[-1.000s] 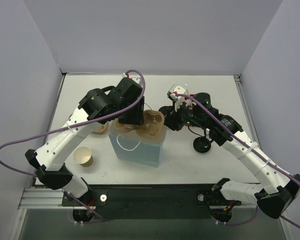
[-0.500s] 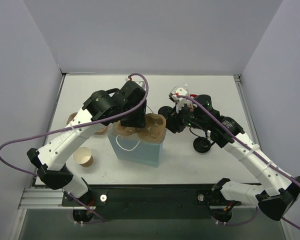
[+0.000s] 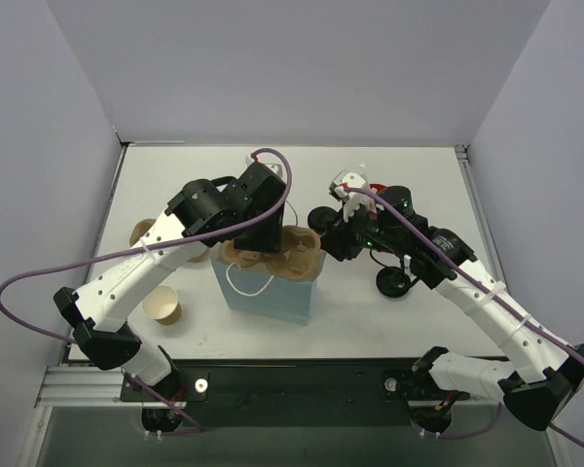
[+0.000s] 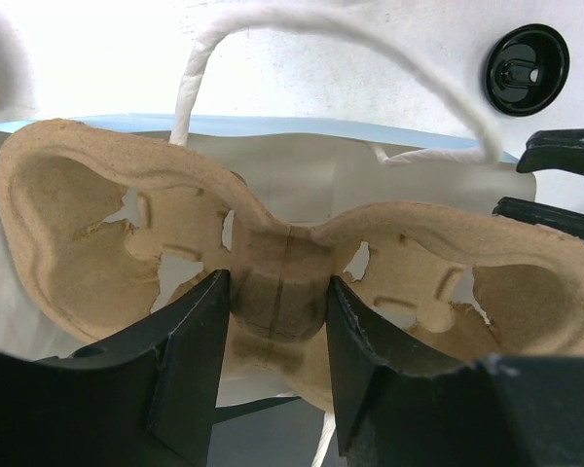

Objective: Pack the takeout coffee

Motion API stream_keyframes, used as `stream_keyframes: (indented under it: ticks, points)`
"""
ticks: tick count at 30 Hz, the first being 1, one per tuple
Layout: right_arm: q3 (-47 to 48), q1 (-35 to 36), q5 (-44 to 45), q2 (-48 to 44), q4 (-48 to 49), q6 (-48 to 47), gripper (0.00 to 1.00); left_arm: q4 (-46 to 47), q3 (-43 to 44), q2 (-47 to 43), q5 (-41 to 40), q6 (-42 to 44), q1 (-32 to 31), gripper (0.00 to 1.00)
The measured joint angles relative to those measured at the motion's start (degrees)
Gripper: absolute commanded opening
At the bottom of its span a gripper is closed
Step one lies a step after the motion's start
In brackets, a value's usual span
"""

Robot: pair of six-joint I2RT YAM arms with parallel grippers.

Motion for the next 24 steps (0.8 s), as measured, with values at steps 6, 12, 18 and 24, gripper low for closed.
stream_keyframes:
  ticks: [6, 12, 18, 24]
  points:
    - [0.0, 0.0, 0.8, -0.6, -0.7, 0.7, 0.36, 0.0, 0.0, 0.0, -1.7, 0.0, 0.1, 0.37]
    - [0.0, 0.0, 1.9, -2.4, -2.4, 1.7, 0.38, 0.0, 0.0, 0.1, -2.4, -0.1, 0.1, 0.37]
    - [-0.1, 0.0, 1.9, -4.0, -3.5, 1.9, 0.38, -0.1, 0.0, 0.3, -2.6, -0.5, 0.1, 0.36]
    - [-0.6, 0.0, 1.9, -4.6, -4.2, 2.1, 0.38, 0.0, -1.1, 0.5, -2.6, -1.6, 0.1, 0.36]
